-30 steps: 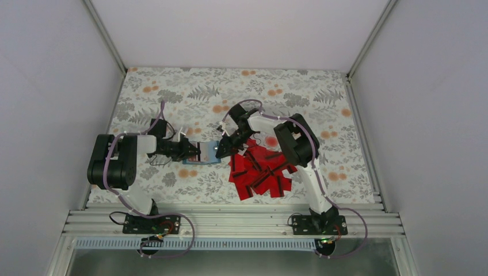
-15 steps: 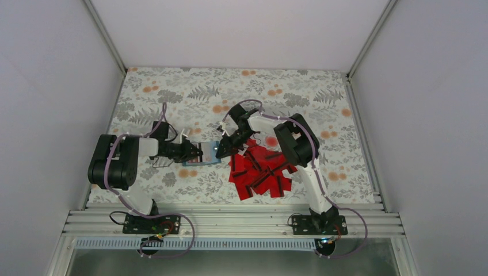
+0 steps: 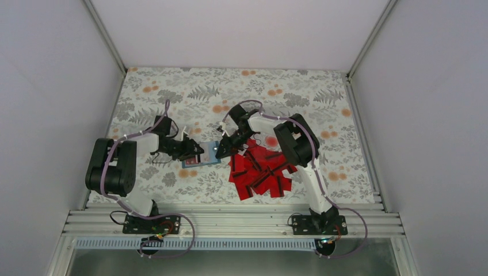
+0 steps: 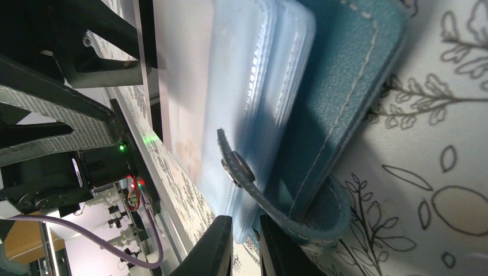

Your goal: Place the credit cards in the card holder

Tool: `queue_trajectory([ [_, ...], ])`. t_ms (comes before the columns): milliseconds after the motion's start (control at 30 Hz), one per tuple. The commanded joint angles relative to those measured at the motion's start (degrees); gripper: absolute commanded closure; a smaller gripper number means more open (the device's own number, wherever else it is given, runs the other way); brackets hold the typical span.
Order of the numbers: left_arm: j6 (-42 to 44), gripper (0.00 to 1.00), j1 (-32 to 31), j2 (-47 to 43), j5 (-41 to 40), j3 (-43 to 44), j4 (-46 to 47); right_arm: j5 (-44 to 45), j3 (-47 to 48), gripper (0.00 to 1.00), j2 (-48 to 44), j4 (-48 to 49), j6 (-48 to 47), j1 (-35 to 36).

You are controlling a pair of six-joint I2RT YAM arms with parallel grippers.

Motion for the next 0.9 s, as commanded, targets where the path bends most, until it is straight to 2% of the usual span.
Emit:
queue_trajectory([
  [0,2.15,0.53,-1.09,-2.23,-7.35,3.2,-7.05,5.96,-2.43,0.86,3.0,-0.38,-0.02,0.76],
  [233,2.02,0.51,-3.36,-2.42,-12.37,5.24,-10.63,5.72,-3.03,0.86,2.76,0.27,0.26,0.76],
  [867,-1.93,0.54,-10.16,-0.24,-14.77,7.17,-7.95,5.94,-4.98,0.88,1.87,0.48,-1.0,0.85],
])
